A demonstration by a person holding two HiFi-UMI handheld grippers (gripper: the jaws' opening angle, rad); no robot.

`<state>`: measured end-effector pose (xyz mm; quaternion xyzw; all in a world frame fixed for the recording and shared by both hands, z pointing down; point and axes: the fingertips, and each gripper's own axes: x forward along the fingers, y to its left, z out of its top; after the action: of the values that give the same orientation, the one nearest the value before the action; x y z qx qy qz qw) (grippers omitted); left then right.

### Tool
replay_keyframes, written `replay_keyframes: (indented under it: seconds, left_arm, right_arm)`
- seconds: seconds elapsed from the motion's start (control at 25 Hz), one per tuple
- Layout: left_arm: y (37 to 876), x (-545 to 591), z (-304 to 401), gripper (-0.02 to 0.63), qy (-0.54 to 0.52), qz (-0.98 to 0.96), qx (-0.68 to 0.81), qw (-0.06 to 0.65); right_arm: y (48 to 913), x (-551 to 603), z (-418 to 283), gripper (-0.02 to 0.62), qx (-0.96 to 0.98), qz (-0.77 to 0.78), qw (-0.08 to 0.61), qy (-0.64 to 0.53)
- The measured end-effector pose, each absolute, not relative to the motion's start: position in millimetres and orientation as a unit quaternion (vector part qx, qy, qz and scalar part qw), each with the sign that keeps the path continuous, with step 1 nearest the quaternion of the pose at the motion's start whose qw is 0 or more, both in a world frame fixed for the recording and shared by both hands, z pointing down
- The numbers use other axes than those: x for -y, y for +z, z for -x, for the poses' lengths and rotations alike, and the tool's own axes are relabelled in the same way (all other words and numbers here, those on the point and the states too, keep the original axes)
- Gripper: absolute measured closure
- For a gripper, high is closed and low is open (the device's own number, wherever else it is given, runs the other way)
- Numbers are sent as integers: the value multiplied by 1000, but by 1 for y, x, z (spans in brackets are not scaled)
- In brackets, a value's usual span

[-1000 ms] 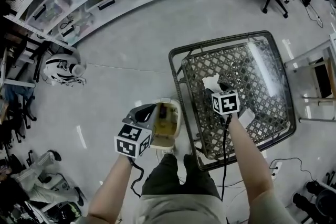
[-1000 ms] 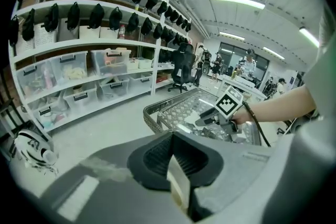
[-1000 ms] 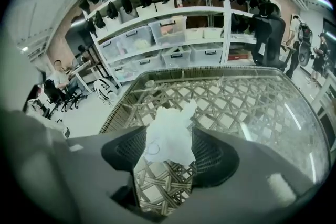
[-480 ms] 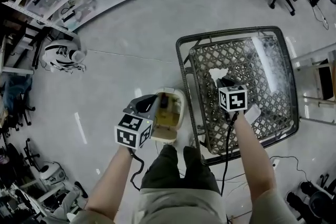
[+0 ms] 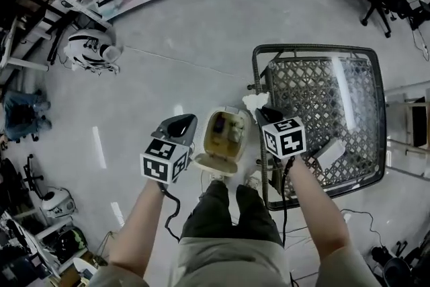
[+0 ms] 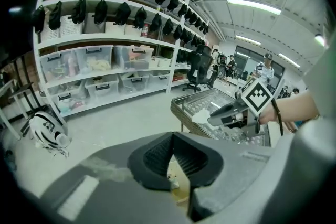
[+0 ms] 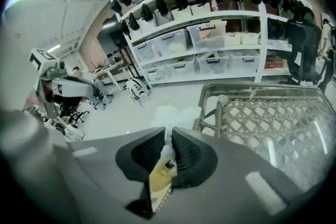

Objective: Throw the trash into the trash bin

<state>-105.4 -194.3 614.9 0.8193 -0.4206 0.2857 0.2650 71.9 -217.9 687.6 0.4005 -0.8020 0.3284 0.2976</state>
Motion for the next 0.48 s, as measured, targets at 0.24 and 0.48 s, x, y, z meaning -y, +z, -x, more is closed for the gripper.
replay_keyframes:
  seconds: [0.24, 0.48]
  left_arm:
    - [650, 170, 153, 604, 292, -797, 438, 294]
    - [708, 140, 186, 604, 300, -778, 442, 331]
  right_arm:
    - [739, 180, -3, 552, 805, -326, 355, 346]
    - [824, 138, 33, 552, 772, -285, 417, 385]
